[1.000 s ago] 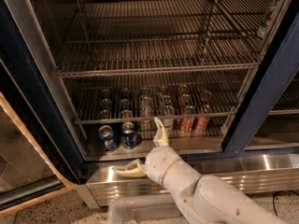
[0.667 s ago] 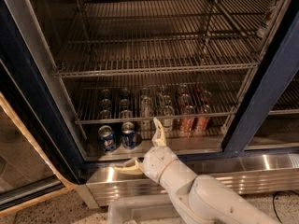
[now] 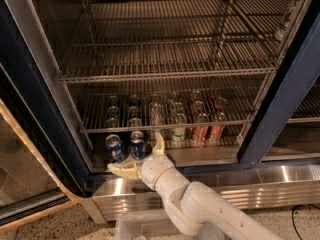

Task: Pick pepsi can from bottom shelf of fridge

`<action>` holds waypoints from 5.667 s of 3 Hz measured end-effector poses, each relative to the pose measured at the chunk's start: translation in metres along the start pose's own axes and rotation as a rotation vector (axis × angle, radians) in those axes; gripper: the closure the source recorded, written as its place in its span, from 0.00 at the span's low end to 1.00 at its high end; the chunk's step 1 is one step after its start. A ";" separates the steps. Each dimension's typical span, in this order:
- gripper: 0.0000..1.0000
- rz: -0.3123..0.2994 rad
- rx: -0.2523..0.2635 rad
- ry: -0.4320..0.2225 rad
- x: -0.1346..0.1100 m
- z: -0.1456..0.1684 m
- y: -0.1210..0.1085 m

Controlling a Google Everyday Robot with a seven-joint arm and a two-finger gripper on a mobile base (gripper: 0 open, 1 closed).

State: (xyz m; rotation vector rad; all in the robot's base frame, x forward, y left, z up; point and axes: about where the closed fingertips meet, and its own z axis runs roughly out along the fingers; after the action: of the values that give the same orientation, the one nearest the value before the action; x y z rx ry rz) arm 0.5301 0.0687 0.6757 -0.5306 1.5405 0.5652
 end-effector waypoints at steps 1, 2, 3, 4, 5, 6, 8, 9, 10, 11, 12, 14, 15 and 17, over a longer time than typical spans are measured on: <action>0.00 0.073 0.023 0.041 0.023 0.017 0.006; 0.00 0.073 0.023 0.042 0.023 0.017 0.006; 0.00 0.060 0.076 0.067 0.030 0.023 0.003; 0.00 0.104 0.183 0.049 0.036 0.030 0.002; 0.00 0.150 0.294 0.052 0.052 0.031 -0.009; 0.00 0.146 0.312 0.057 0.054 0.030 -0.014; 0.00 0.178 0.443 0.083 0.069 0.039 -0.017; 0.00 0.199 0.555 0.070 0.082 0.040 -0.027; 0.00 0.199 0.555 0.070 0.082 0.040 -0.027; 0.05 0.213 0.565 0.068 0.085 0.041 -0.030; 0.08 0.233 0.570 0.066 0.090 0.045 -0.032; 0.15 0.233 0.571 0.066 0.090 0.045 -0.032; 0.27 0.233 0.573 0.065 0.090 0.044 -0.033; 0.27 0.149 0.657 0.101 0.100 0.041 -0.038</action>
Offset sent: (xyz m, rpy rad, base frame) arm 0.0068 0.0132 -0.0178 0.0263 0.0621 -0.0160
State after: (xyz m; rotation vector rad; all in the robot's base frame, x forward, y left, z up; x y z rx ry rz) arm 0.5814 0.0671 0.5736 0.0608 1.7555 0.1186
